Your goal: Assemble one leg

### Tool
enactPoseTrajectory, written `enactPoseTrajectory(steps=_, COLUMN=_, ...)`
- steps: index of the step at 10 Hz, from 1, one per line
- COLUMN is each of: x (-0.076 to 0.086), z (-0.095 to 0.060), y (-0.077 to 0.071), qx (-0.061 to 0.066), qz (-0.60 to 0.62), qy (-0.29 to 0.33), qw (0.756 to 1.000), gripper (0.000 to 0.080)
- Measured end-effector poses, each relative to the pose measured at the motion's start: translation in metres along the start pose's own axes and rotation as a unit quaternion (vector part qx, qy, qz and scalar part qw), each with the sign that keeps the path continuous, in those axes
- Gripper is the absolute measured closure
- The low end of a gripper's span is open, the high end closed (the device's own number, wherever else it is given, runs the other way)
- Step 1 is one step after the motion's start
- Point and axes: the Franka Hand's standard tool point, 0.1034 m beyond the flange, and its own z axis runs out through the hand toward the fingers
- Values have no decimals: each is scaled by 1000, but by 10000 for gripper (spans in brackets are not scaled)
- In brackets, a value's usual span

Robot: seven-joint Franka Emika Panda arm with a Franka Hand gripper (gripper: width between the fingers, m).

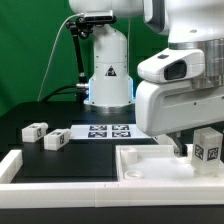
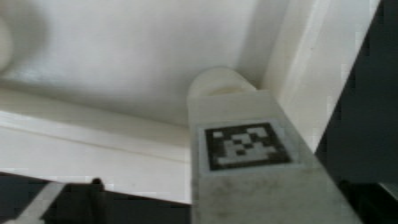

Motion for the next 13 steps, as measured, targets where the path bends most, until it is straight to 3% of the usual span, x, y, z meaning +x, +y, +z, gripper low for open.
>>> enactPoseTrajectory(steps=1, x=0, z=0, y=0, qx=0, qz=0, qy=0, qw=1000, gripper=417)
enactPoseTrajectory(steps=2, x=0, z=0, y=0, qx=0, qz=0, qy=0, qw=1000, gripper=417)
enactPoseTrajectory(steps=3, x=0, z=0, y=0, qx=0, qz=4, qy=0, qw=1000, gripper=509)
enactPoseTrajectory(steps=5, x=0, z=0, y=0, qx=1, qz=15, qy=0, qw=1000, gripper=509)
enactPoseTrajectory(steps=7, x=0, z=1, y=-1, qx=10, qz=140, qy=3, qw=990, gripper=509)
enactPoseTrajectory(steps=9, x=-2, z=2, y=-1, qx=11, qz=259, qy=19, qw=966, gripper=509)
enactPoseTrajectory(steps=13, x=-4, z=4, y=0, qx=23, qz=478, qy=36, qw=878, gripper=509)
